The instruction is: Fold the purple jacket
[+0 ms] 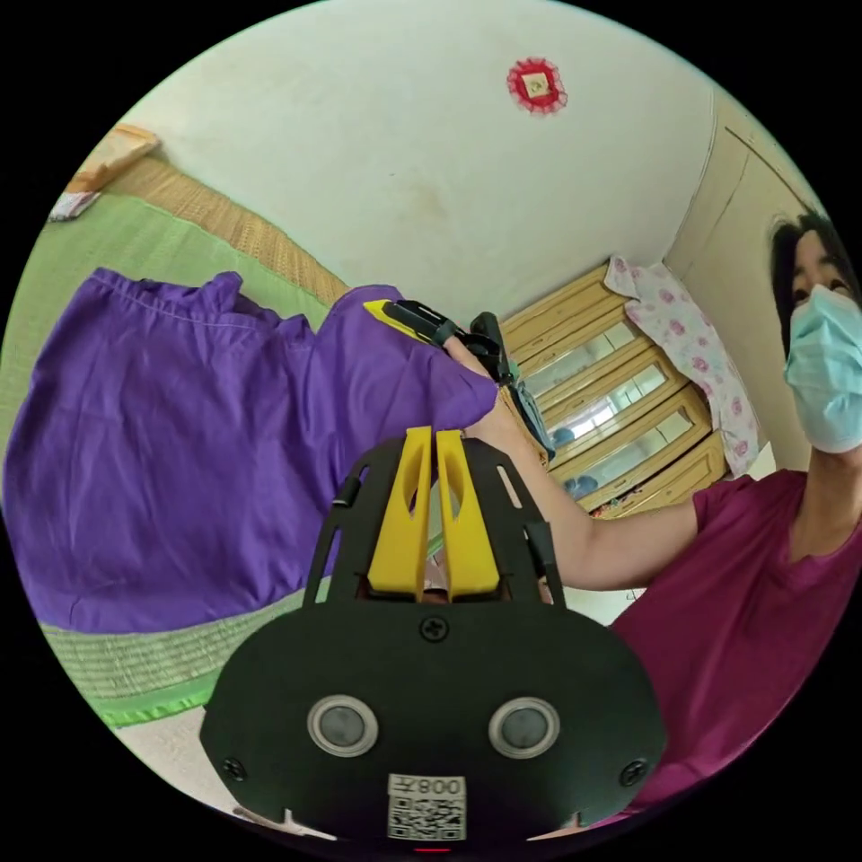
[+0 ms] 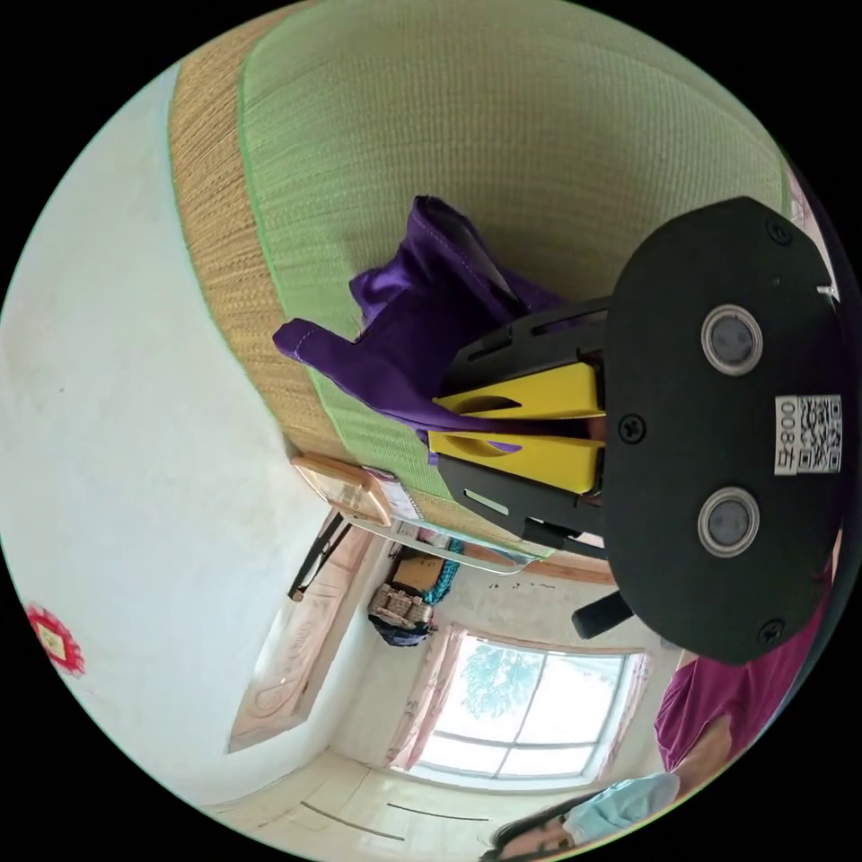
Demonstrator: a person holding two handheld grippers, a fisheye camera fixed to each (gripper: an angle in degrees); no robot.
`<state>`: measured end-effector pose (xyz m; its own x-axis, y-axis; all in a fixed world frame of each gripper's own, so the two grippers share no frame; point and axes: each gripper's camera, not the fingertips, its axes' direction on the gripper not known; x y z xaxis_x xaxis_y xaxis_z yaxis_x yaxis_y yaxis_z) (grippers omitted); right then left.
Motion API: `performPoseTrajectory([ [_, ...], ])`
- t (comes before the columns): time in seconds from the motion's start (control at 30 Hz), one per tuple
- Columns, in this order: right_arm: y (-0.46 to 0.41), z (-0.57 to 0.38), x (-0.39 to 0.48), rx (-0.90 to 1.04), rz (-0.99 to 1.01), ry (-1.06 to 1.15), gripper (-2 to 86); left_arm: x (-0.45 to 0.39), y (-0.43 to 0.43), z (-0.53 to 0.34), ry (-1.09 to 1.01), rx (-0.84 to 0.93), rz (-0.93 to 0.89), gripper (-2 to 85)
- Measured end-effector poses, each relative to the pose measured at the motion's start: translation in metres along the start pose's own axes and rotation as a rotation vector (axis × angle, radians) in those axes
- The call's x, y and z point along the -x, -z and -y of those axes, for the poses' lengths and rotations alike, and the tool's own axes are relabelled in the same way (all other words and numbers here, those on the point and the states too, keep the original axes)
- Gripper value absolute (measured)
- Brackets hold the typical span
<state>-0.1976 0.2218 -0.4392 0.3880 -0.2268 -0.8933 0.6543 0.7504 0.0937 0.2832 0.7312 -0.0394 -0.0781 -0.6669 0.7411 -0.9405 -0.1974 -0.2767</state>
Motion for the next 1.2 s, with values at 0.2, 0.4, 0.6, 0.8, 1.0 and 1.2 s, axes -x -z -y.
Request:
performPoseTrajectory([
  [0.2,-0.087,0.026,0.095,0.104,-0.019,0.121,0.1,0.071,0.124,-0.052,0.166,-0.156,0.05,0.6],
  [0.4,-0.184,0.041,0.161,0.236,-0.1,0.206,0.0,0.137,0.209,-0.108,0.322,-0.282,0.076,0.5],
  [0.6,-0.267,0.052,0.187,0.37,-0.187,0.216,0.4,0.198,0.257,-0.15,0.462,-0.316,0.116,0.6],
  [0.8,-0.302,0.06,0.202,0.423,-0.217,0.215,3.1,0.246,0.283,-0.182,0.587,-0.331,0.079,0.7],
  [1.0,-0.297,0.069,0.232,0.403,-0.162,0.259,5.9,0.257,0.303,-0.202,0.621,-0.382,0.022,0.7],
  [1.2,-0.266,0.07,0.271,0.342,-0.155,0.381,4.6,0.239,0.331,-0.213,0.603,-0.396,0.085,0.8],
])
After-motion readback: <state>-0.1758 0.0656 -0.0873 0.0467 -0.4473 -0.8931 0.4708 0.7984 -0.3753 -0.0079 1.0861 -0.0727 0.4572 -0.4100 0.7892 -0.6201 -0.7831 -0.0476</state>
